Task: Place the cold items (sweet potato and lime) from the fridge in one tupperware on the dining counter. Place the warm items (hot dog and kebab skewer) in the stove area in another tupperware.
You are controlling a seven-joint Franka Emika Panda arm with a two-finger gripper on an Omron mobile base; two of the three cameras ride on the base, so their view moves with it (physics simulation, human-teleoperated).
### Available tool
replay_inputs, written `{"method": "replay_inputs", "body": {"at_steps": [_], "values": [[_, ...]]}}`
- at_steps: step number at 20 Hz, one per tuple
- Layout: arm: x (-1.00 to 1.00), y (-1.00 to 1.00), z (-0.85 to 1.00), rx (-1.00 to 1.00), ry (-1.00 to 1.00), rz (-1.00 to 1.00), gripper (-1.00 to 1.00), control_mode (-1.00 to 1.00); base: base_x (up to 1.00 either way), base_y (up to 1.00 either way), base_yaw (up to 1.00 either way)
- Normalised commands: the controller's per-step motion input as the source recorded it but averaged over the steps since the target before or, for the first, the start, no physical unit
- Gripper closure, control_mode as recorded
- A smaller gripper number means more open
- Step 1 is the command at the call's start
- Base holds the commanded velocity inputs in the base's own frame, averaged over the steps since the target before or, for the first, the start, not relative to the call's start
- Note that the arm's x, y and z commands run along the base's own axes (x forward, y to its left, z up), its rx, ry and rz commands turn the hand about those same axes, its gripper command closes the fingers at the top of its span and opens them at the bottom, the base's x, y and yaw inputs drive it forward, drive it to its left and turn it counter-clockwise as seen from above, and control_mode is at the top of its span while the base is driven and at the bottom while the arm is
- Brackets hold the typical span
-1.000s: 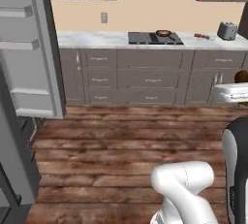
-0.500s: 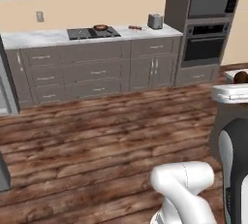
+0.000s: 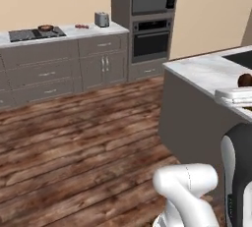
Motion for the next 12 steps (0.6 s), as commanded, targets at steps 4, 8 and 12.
{"method": "replay_inputs", "body": {"at_steps": [4, 8, 12], "values": [[0.0, 0.0, 0.0, 0.0, 0.0, 0.0, 1.0, 1.0, -0.31, -1.0, -0.08], [0.0, 0.0, 0.0, 0.0, 0.0, 0.0, 1.0, 1.0, -0.51, -1.0, -0.12], [0.0, 0.0, 0.0, 0.0, 0.0, 0.0, 1.0, 1.0, -0.36, -1.0, -0.15]]}}
